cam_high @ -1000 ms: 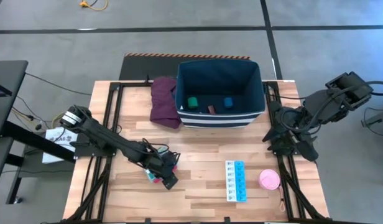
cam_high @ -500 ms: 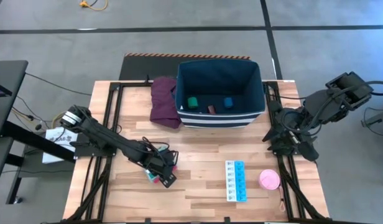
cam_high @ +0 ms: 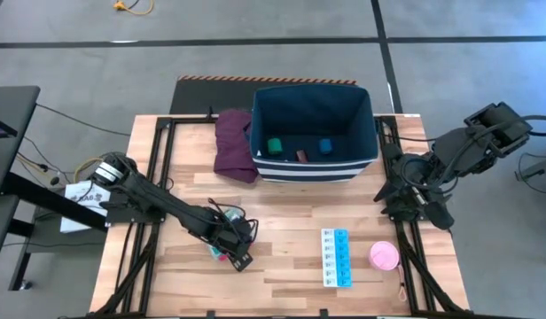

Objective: Pick & place medical supplies in basket/bin
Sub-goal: Put the green first aid kit into the blue organizer

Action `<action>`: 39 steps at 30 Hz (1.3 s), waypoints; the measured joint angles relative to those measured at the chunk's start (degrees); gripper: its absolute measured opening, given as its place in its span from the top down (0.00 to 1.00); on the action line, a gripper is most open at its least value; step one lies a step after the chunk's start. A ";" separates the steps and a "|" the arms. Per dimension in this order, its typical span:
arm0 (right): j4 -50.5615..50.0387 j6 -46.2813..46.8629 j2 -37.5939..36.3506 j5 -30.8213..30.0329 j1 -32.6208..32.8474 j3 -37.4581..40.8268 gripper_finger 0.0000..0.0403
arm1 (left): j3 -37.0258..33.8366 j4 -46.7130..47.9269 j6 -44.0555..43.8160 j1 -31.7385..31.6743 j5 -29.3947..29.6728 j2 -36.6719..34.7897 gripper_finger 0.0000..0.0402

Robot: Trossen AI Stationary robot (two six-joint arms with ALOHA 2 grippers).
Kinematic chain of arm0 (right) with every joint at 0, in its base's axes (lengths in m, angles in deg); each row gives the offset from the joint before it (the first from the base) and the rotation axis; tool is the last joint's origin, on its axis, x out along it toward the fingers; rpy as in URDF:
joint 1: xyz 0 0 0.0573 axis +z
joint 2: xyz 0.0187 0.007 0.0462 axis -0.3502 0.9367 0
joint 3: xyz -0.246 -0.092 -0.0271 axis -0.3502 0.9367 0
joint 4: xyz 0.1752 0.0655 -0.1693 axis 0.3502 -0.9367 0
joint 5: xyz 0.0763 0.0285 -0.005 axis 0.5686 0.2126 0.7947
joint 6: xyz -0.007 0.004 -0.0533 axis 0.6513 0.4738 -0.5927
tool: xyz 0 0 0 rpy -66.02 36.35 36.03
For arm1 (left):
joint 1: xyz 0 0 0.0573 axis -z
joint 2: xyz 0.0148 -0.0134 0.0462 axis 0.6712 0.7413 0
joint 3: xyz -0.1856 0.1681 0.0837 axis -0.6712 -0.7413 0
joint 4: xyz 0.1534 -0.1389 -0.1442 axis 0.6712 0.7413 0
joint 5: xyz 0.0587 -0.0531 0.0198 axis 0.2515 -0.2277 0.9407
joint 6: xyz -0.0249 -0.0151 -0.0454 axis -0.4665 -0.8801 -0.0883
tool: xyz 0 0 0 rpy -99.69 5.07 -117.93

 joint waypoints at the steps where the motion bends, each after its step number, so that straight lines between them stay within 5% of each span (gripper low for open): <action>1: 0.00 0.00 0.00 0.00 0.00 0.00 0.69 | 0.00 0.06 0.53 0.05 -0.08 0.41 0.65; 22: 0.04 -0.55 0.00 0.00 0.01 0.00 0.69 | 0.15 8.89 6.89 0.82 4.50 4.49 0.66; 33: 0.07 -0.48 0.00 0.00 0.01 0.00 0.69 | -0.40 15.60 6.77 0.68 7.14 4.65 0.98; 39: 0.09 -0.44 0.00 0.00 0.01 0.00 0.69 | 2.78 15.51 6.39 0.65 6.38 4.80 0.99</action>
